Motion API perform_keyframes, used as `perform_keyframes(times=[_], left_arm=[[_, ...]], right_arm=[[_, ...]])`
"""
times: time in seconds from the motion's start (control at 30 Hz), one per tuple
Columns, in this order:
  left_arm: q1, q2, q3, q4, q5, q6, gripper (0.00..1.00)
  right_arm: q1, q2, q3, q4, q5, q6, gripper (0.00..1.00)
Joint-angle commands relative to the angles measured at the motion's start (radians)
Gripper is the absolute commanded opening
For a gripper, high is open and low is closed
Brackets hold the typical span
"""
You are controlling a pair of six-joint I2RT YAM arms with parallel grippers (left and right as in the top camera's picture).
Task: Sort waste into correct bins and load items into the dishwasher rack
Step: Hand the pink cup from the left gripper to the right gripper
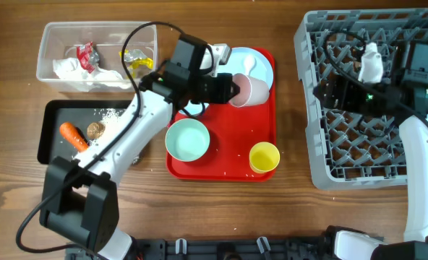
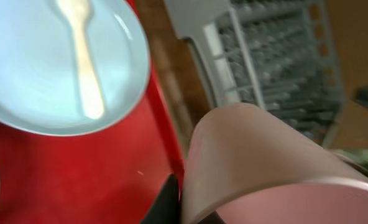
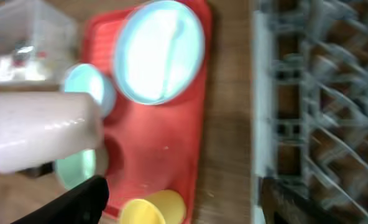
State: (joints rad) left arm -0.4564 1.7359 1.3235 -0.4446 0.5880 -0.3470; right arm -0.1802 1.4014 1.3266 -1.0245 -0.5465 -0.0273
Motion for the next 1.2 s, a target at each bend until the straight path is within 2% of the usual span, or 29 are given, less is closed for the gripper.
perform_keyframes(times=[0.0, 0.27, 0.33, 0.43, 0.5, 0.67, 0.87, 1.17], left_arm=[[0.031, -0.007, 0.013, 0.004, 0.194, -0.009, 0.04], [0.054, -0.007, 0.013, 0.120, 0.374, -0.010, 0.04], [0.054, -0.007, 0.013, 0.120, 0.381, -0.009, 0.04], [0.065, -0.007, 0.013, 0.144, 0.441, -0.010, 0.04], [0.082, -0.007, 0.013, 0.182, 0.511, -0.015, 0.04], [0.090, -0.007, 0.013, 0.214, 0.554, -0.040, 0.04], [0.087, -0.007, 0.013, 0.262, 0.605, -0.066, 0.04], [0.052, -0.006, 0.013, 0.315, 0.584, -0.081, 0.04]], right_arm=[[-0.003, -0.003, 0.021, 0.014, -0.233, -0.088, 0.83], [-0.003, 0.002, -0.059, 0.096, -0.580, -0.242, 0.94], [-0.003, 0.002, -0.079, 0.104, -0.675, -0.307, 0.95], [-0.003, 0.003, -0.106, 0.121, -0.719, -0.361, 0.96], [-0.003, 0.003, -0.146, 0.168, -0.778, -0.373, 0.98], [-0.002, 0.032, -0.239, 0.314, -0.917, -0.363, 1.00], [-0.002, 0.129, -0.241, 0.370, -1.000, -0.366, 1.00], [-0.002, 0.134, -0.241, 0.385, -0.999, -0.365, 1.00]])
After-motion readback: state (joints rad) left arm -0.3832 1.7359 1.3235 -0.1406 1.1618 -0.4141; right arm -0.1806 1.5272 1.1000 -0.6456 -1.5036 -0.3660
